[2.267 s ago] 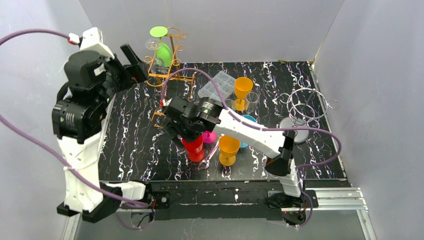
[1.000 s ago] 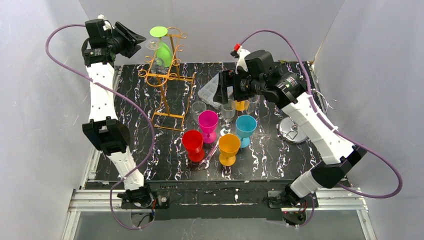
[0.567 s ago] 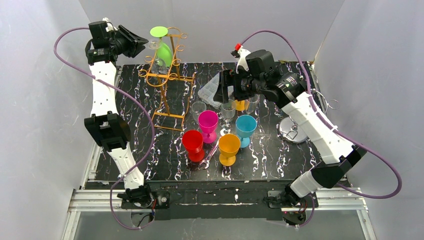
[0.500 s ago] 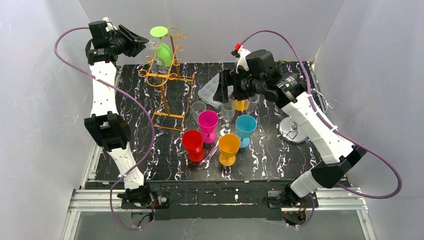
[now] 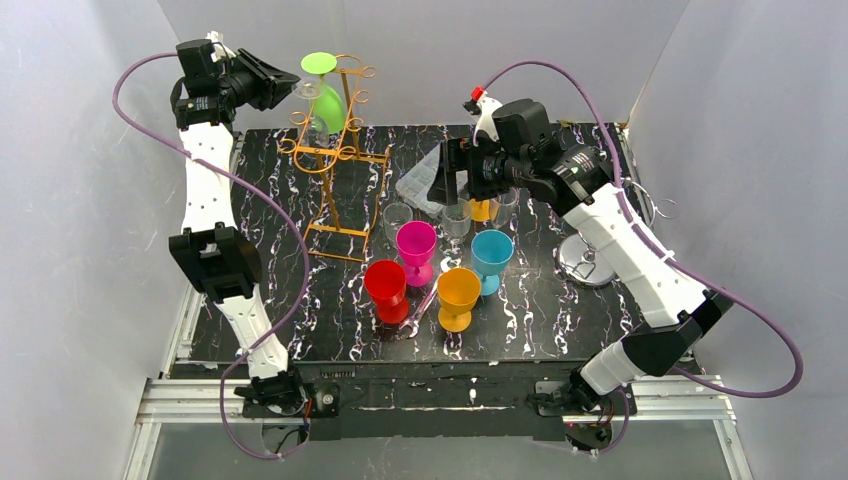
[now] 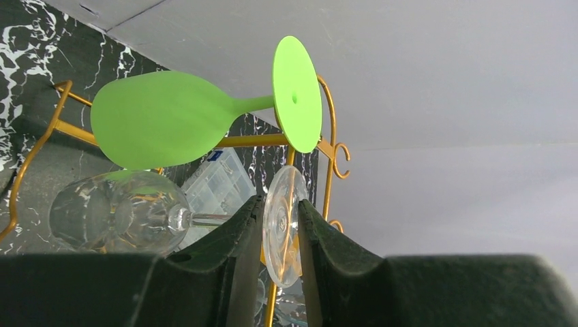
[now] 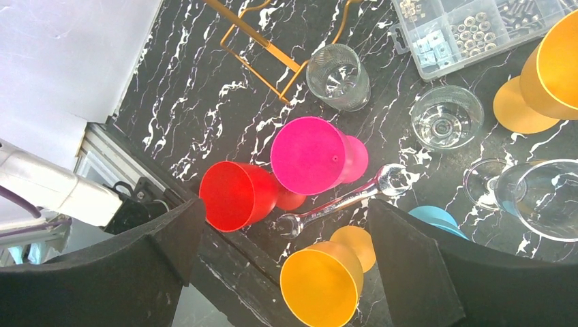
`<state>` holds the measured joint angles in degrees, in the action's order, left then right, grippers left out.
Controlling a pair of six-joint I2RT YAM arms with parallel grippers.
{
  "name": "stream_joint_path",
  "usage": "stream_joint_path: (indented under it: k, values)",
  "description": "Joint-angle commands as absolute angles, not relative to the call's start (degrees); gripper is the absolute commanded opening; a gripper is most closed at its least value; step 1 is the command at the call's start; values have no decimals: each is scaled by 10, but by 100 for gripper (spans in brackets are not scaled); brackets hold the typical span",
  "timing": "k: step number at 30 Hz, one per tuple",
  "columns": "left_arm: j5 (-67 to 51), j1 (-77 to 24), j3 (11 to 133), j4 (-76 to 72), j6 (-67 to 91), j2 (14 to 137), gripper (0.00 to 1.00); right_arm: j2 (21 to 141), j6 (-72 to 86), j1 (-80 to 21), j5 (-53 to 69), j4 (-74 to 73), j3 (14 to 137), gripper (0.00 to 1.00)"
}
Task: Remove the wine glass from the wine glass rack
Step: Pick up the wine glass from the wine rack.
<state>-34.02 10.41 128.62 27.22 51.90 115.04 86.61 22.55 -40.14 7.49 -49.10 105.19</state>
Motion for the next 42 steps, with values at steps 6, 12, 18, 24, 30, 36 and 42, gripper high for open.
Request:
stream_joint_path:
  k: [6, 12, 18, 24, 30, 36, 42]
  values:
    - [-370, 109, 1275, 257, 524, 1136, 24, 846, 233, -397, 79, -467, 1049, 99]
    - [-371, 110, 1265, 263, 520, 1132, 24, 846, 235, -396, 83, -467, 1049, 98]
    - [-378, 113, 1256, 257, 525, 1125, 18, 845, 238, -396, 84, -466, 1048, 98]
    - [-385, 118, 1252, 251, 531, 1118, 11, 842, 242, -396, 85, -462, 1045, 98]
    - [-398, 123, 1269, 245, 546, 1119, 0, 842, 244, -396, 86, -460, 1043, 98]
    - [-412, 127, 1272, 230, 566, 1118, 0, 840, 247, -396, 86, -460, 1042, 98]
    - [-426, 133, 1259, 187, 600, 1112, 0, 840, 250, -396, 87, -459, 1042, 98]
